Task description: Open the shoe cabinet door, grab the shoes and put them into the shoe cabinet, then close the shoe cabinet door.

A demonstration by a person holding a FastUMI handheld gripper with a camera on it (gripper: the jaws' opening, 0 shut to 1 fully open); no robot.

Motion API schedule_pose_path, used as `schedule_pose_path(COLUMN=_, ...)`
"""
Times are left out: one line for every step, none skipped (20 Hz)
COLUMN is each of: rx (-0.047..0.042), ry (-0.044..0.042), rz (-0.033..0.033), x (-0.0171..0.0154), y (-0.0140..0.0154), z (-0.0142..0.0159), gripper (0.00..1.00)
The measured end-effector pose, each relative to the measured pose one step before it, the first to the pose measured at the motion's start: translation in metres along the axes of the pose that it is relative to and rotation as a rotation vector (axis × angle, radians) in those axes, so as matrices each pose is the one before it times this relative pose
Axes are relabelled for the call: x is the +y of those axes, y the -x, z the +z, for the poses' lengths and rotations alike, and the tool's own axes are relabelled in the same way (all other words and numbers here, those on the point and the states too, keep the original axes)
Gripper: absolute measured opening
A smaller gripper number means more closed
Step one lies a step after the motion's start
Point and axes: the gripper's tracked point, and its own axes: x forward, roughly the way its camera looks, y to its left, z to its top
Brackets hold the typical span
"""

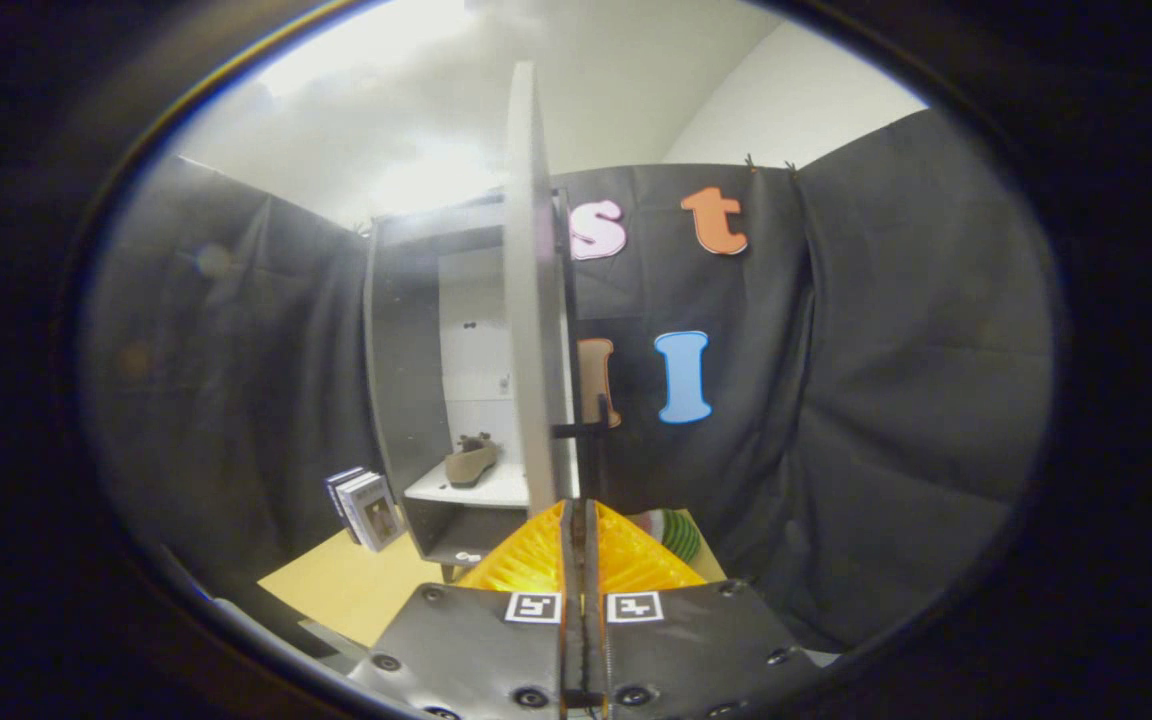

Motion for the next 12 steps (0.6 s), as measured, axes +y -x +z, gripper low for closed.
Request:
schedule_pose_path(rx=0.00516, ry=0.00539, rz=0.00383, x=0.00285, y=-0.00025, z=-0.00160, gripper=0.02)
schedule_pose_path(rx=0.00162, ry=0.00300, rz=0.00689, x=0.00272, y=0.00145, z=-0.00066, gripper=0.03)
schedule_pose_path(rx=0.00767, ry=-0.00300, rz=0.00945, x=0.00496, y=-0.00154, z=-0.00269, gripper=0.02)
schedule_pose_path(rx=0.01517, ry=-0.00493, rz=0.00302, x=0.00473, y=0.00264, z=-0.00454, gripper=0.02)
schedule_pose_path(rx=0.02146, ry=-0.01118, rz=0.01284, x=0.00762, y=0.00108, z=-0.00587, gripper=0.02)
schedule_pose_path(rx=0.02249, ry=-0.01212, rz=0.00695, x=0.00625, y=0.00267, z=-0.00552, gripper=0.02)
schedule_pose_path(rx=0.02144, ry=-0.00851, rz=0.00439, x=0.00637, y=-0.00052, z=-0.00602, gripper=0.02)
schedule_pose_path(rx=0.02734, ry=-0.00774, rz=-0.00256, x=0.00324, y=0.00362, z=-0.00607, gripper=0.02)
schedule_pose_path(rx=0.02658, ry=-0.00624, rz=-0.00357, x=0.00289, y=0.00266, z=-0.00429, gripper=0.07)
schedule_pose_path(rx=0.02221, ry=-0.00966, rz=-0.00611, x=0.00351, y=0.00045, z=-0.00548, gripper=0.06)
schedule_pose_path(rx=0.02444, ry=-0.00491, rz=-0.00985, x=0.00220, y=0.00168, z=-0.00571, gripper=0.05)
schedule_pose_path(rx=0.01879, ry=-0.00253, rz=-0.00291, x=0.00370, y=0.00043, z=-0.00491, gripper=0.04)
